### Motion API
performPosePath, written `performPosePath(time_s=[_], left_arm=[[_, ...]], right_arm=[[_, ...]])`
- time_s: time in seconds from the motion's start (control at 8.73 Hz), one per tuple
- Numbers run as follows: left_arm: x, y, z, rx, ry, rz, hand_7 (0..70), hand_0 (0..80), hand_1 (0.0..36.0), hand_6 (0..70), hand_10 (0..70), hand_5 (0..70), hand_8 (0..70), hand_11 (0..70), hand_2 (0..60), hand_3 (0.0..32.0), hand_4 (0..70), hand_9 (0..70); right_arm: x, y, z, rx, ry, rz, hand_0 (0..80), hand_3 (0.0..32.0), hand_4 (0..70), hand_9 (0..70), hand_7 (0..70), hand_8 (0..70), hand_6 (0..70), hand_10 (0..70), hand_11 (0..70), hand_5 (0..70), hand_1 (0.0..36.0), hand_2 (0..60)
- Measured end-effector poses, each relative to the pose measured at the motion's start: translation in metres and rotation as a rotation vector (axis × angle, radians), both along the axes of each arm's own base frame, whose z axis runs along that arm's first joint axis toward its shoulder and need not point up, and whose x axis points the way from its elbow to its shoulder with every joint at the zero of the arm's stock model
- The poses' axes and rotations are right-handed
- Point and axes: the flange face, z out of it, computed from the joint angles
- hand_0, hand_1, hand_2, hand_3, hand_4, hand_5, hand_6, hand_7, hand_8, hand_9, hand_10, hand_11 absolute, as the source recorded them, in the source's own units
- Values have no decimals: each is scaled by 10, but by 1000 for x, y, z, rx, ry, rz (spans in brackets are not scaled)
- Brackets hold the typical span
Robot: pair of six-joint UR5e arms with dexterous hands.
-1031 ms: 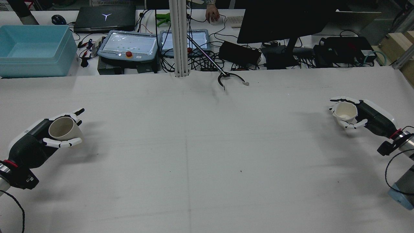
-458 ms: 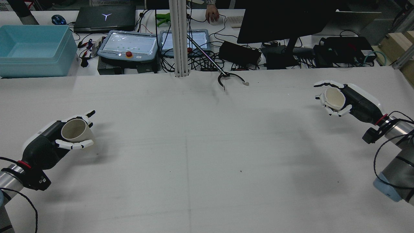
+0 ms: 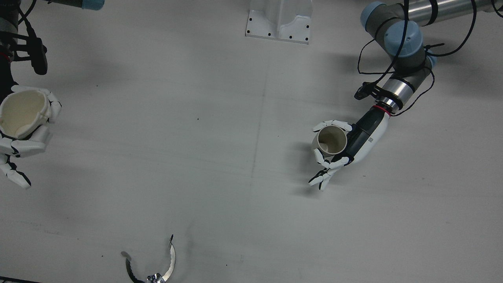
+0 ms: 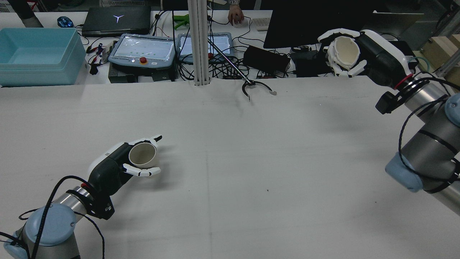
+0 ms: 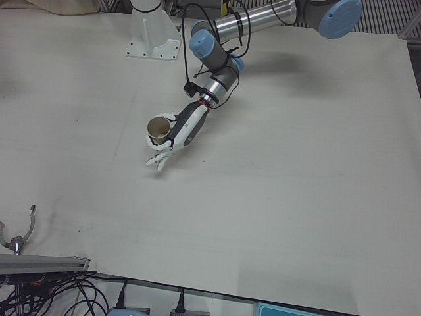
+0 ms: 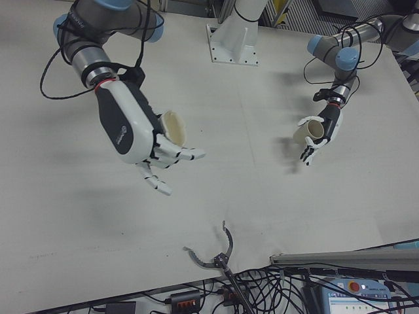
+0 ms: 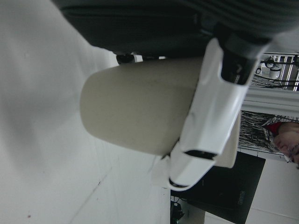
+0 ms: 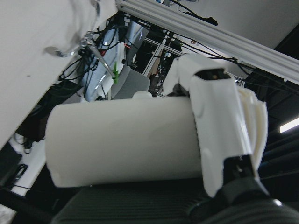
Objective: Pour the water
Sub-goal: 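Tilt the right hand's cup over the left hand's cup to pour, then raise the right hand's cup upright and pull it away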
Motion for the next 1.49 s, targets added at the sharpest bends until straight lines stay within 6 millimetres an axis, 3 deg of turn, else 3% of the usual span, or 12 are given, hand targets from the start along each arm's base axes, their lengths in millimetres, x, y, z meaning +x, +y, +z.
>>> performPosePath(time_s=[0.23,0.34,0.46,0.57,0.8,1.03,1.15,1.38,1.49], left_arm=[[48,3,-50,40,-6,34,108,800,360,131,34,700,19,93,600,0,355,7],[77,11,-75,51,-4,63,109,800,360,132,34,700,20,94,600,0,356,7],[103,19,-103,58,1,90,108,800,360,131,32,700,20,91,600,0,354,7],[122,25,-132,69,8,105,108,800,360,132,31,700,20,89,600,0,355,7],[137,27,-184,93,27,113,114,800,360,136,31,700,20,89,600,0,363,8],[135,25,-211,100,44,107,114,800,360,135,31,700,20,89,600,0,364,8],[132,23,-217,100,50,104,115,800,360,136,30,700,19,88,600,0,367,9],[128,19,-227,101,57,95,118,800,360,138,34,700,22,93,600,0,366,9],[126,17,-229,101,57,91,118,800,360,138,36,700,23,95,600,0,365,9]], right_arm=[[7,9,-128,140,86,75,800,0,603,684,700,518,700,60,129,271,360,600],[1,21,-172,205,138,104,800,0,633,649,700,492,700,80,159,268,360,600],[-14,31,-197,251,188,123,800,0,623,615,700,468,700,56,124,261,360,600],[-38,42,-208,282,244,131,800,0,610,588,700,445,700,40,102,255,360,600],[-113,73,-212,330,369,123,800,0,536,555,700,408,695,0,30,244,360,600],[-183,114,-207,361,476,100,800,0,460,511,700,374,633,0,0,237,360,600],[-206,131,-202,365,523,90,800,0,420,507,700,371,614,0,3,238,360,600],[-225,149,-186,360,594,81,800,0,342,490,700,362,575,0,19,239,360,600],[-217,149,-185,358,600,95,800,0,322,494,700,367,565,0,37,241,360,600]])
